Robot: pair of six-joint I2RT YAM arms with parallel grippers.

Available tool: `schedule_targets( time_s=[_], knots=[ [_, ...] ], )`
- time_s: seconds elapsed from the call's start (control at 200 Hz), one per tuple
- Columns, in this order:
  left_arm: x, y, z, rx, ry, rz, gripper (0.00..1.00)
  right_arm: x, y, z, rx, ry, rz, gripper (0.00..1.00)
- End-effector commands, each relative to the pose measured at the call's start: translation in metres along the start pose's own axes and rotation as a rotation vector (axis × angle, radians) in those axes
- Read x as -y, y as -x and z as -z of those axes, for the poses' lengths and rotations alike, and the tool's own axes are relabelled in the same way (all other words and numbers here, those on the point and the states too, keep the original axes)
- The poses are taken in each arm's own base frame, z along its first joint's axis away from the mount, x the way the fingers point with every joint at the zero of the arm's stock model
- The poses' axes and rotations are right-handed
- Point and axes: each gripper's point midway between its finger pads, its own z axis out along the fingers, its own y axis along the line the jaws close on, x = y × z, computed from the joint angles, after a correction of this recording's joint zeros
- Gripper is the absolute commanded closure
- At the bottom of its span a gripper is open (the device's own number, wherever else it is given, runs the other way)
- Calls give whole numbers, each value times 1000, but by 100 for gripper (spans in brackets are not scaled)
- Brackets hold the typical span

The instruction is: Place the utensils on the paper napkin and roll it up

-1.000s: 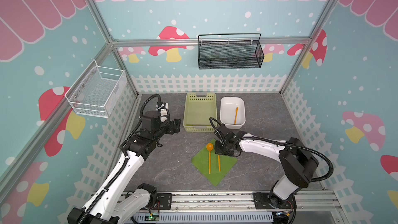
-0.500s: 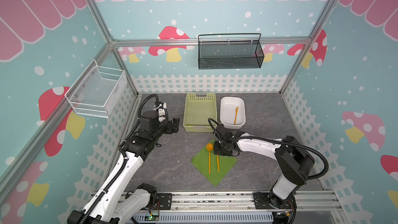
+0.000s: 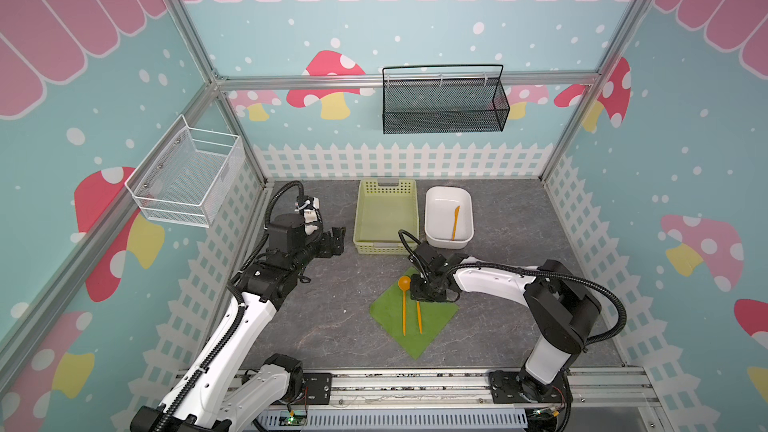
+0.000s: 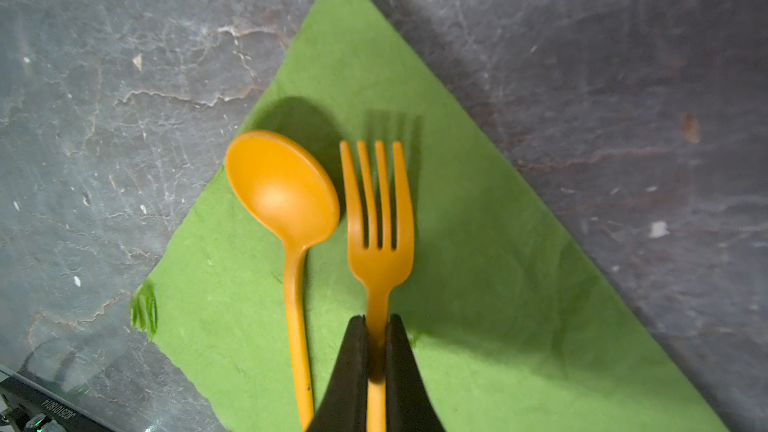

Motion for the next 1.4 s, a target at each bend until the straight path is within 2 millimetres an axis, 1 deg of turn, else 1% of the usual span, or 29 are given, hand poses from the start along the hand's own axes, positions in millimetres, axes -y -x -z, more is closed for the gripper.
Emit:
schedule_targets(
  time_s=[0.0, 0.71, 1.396],
  knots=[
    [-2, -5, 1, -15, -1, 7, 6, -5, 0, -2, -5, 2, 3, 91],
    [-2, -5, 1, -13, -13, 12, 6, -10, 1, -3, -5, 10, 8, 91],
    [-2, -5, 1, -11, -14, 13, 6, -14, 2, -2, -1, 17, 11, 94]
  ],
)
